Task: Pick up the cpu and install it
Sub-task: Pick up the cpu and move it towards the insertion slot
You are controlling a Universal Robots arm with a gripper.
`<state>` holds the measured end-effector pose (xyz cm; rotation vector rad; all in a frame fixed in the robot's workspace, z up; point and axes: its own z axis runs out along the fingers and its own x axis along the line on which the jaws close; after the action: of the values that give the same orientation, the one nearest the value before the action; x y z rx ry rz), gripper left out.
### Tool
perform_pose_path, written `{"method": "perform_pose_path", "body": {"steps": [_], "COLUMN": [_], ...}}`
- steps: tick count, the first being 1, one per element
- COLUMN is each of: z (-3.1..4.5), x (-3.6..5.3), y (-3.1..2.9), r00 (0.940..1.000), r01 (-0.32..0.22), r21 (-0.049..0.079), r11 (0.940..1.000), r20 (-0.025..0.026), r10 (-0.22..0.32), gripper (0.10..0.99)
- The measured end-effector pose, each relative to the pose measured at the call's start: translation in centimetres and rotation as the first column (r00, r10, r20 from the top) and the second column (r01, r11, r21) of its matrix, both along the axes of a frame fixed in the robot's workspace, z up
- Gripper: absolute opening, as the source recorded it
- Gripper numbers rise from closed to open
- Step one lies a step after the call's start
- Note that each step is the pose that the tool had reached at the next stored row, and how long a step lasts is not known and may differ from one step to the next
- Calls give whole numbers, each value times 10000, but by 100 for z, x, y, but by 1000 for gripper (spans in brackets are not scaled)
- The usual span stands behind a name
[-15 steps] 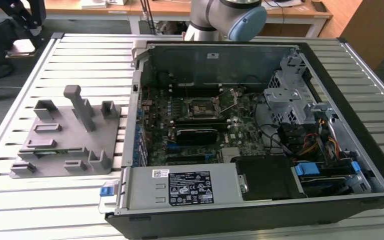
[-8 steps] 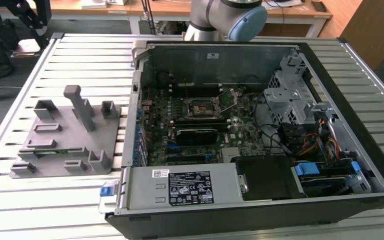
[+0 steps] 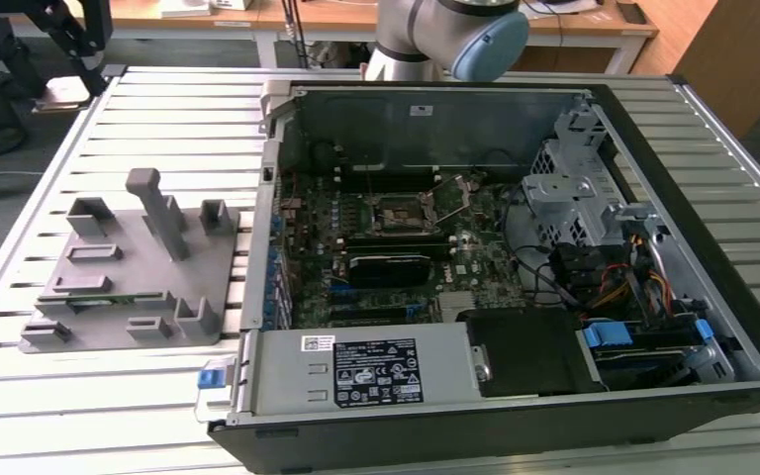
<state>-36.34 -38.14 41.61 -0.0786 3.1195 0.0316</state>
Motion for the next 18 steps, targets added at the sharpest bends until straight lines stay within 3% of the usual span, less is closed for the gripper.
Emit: {"method": "perform_pose_path", "body": {"steps": [18], "z": [-4], "x": [158], "y": [19], "r00": [10000], "r01": [0], "r21": [0], "r11": [10000], "r20": [-1], "r10": [0], "gripper": [525]}}
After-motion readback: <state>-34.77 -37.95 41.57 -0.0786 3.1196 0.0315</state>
